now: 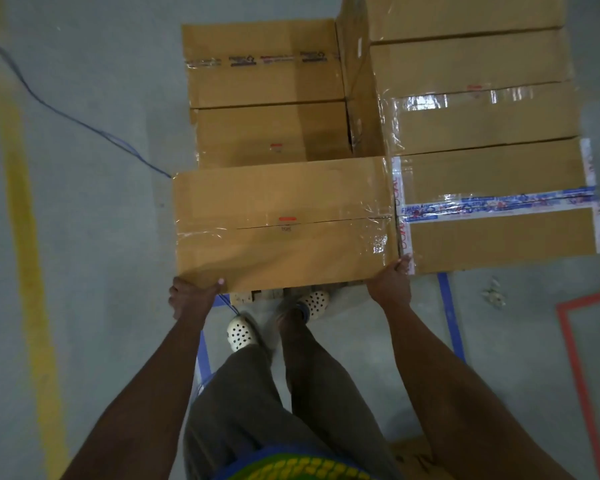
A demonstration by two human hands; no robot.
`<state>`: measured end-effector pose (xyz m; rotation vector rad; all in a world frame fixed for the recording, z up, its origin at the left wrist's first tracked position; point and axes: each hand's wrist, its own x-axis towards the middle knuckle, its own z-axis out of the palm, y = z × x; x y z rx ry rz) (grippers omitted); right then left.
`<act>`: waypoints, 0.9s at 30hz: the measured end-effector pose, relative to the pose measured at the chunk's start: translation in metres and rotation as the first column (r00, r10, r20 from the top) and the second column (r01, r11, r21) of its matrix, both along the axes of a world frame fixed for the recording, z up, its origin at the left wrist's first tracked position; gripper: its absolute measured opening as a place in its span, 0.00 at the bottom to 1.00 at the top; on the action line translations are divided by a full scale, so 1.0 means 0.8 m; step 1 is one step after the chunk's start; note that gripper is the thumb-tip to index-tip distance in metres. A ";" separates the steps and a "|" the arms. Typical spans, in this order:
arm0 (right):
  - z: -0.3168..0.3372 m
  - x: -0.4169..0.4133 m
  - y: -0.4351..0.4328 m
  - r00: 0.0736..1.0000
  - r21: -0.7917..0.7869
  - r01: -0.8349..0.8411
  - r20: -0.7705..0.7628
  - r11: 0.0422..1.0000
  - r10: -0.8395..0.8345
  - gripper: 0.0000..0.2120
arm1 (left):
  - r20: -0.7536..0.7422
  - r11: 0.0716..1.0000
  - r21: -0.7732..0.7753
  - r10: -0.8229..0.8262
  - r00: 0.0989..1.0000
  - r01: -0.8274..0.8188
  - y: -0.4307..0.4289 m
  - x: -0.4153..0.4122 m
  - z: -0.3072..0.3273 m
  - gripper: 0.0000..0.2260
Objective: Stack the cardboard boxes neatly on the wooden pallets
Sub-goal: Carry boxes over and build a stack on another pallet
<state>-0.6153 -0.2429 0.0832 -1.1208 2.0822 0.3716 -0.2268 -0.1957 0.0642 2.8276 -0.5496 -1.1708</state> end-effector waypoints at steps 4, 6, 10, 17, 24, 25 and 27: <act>-0.002 0.001 0.005 0.998 -0.031 0.061 0.034 0.998 -0.060 0.49 | -0.071 0.999 -0.021 0.049 0.996 -0.050 0.009 0.012 -0.001 0.49; 0.001 0.006 0.013 0.996 -0.014 0.083 0.024 0.996 -0.083 0.47 | -0.123 0.999 -0.028 0.043 0.991 -0.047 0.015 0.021 0.006 0.47; 0.017 0.050 0.036 0.995 0.007 -0.022 -0.097 1.000 0.023 0.41 | -0.169 0.998 -0.060 0.018 0.985 -0.029 0.016 0.044 0.027 0.39; 0.045 0.203 0.072 0.839 0.003 -0.543 -0.032 0.840 0.543 0.35 | -0.379 0.933 -0.165 0.240 0.894 -0.321 0.033 0.061 0.027 0.46; 0.058 0.374 0.080 0.609 -0.087 -0.789 0.010 0.608 0.793 0.29 | -0.425 0.891 -0.190 0.304 0.853 -0.413 0.070 0.119 0.013 0.34; 0.051 0.398 0.081 0.575 -0.110 -0.814 -0.005 0.571 0.818 0.28 | -0.420 0.893 -0.187 0.304 0.855 -0.409 0.074 0.133 0.015 0.32; 0.037 0.442 0.082 0.490 -0.123 -0.866 -0.019 0.485 0.871 0.27 | -0.414 0.899 -0.193 0.289 0.863 -0.394 0.083 0.162 0.014 0.30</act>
